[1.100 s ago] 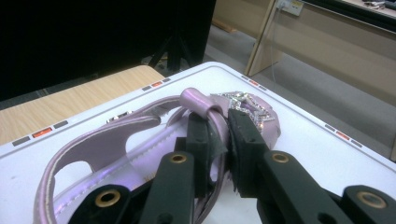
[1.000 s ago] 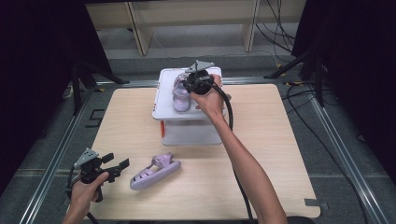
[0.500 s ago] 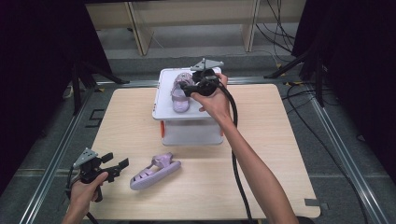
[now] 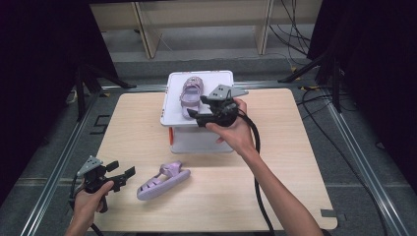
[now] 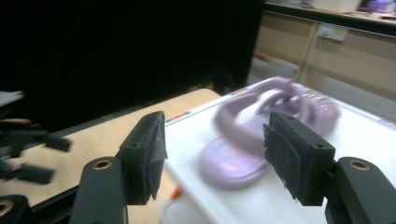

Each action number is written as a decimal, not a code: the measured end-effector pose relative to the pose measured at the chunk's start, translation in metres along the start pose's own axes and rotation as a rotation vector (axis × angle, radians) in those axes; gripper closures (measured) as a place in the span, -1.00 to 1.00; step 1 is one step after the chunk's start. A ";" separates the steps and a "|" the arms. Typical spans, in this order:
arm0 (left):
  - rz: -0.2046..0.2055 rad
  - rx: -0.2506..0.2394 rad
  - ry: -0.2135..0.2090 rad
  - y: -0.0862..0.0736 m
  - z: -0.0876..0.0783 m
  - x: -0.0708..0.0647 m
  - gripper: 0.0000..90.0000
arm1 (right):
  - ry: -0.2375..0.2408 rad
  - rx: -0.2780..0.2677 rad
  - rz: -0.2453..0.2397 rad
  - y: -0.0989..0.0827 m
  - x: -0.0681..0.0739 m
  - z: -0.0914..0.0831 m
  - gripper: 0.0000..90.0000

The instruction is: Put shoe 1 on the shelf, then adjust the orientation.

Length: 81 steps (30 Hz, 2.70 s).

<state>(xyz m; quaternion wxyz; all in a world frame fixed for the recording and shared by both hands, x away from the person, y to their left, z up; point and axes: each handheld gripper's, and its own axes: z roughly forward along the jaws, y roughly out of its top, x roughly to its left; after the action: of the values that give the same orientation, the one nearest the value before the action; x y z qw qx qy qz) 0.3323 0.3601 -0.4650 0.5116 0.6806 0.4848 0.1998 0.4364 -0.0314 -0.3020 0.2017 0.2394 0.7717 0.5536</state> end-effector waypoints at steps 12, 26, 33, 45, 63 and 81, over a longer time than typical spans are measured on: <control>-0.024 0.032 0.037 0.000 -0.003 -0.002 -0.64 | 0.086 -0.021 0.037 -0.044 0.033 -0.011 -0.14; 0.014 0.021 0.017 0.001 -0.002 -0.002 -0.64 | 0.229 0.112 0.061 -0.095 0.057 0.027 -0.19; -0.006 0.028 0.024 0.000 -0.001 -0.003 -0.64 | 0.257 0.120 0.049 -0.106 0.061 0.038 -0.19; 0.029 0.006 -0.005 0.001 0.002 -0.002 -0.64 | 0.297 0.142 0.036 -0.112 0.070 0.052 -0.21; 0.001 0.036 0.023 0.000 -0.001 -0.004 -0.64 | 0.377 0.200 0.022 -0.121 0.086 0.083 -0.03; -0.016 0.016 0.021 -0.001 -0.002 -0.006 -0.63 | 0.422 0.249 -0.086 -0.133 0.092 0.048 0.42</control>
<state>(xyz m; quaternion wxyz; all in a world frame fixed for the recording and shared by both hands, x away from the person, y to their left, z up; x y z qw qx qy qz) 0.3279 0.3554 -0.4635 0.5026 0.6787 0.4972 0.1992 0.3708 0.0234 -0.4472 0.0285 0.1086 0.8683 0.4831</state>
